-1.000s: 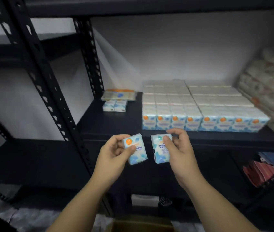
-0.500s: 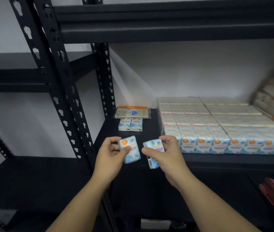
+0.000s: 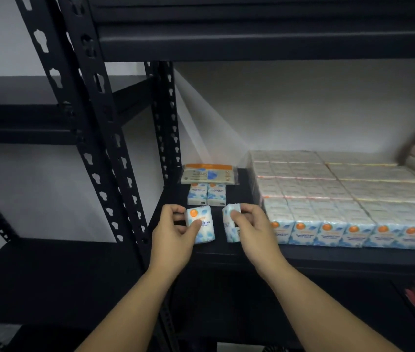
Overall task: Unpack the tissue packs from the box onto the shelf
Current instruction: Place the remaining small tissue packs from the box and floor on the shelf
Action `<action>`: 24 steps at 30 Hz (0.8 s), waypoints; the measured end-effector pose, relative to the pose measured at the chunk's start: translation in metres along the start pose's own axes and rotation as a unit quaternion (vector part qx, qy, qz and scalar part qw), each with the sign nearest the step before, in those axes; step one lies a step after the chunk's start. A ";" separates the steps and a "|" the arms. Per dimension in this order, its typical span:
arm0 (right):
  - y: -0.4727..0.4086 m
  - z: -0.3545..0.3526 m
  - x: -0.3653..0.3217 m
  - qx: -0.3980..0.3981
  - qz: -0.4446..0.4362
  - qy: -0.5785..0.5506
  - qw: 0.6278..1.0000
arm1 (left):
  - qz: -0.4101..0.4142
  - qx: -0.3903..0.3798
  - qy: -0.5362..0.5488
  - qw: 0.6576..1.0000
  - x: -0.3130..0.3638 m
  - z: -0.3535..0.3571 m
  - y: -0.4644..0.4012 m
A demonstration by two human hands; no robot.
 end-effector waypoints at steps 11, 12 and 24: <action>-0.020 0.004 0.008 0.003 -0.048 0.089 0.995 | 0.061 -0.025 -0.082 0.994 -0.006 0.010 -0.019; -0.021 0.004 0.011 0.003 -0.049 0.098 0.994 | 0.063 -0.029 -0.094 0.993 -0.007 0.011 -0.020; -0.019 0.005 0.019 -0.039 -0.103 0.244 0.964 | 0.099 -0.089 -0.209 0.969 -0.015 0.013 -0.011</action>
Point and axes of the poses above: each hand's wrist, its own y-axis away from the middle knuckle, its own z-axis out of the palm, x = y × z, the point moved 6 cm from there along -y, towards the middle knuckle, and after that the axes turned 6 degrees about -y, right-handed, at the moved point
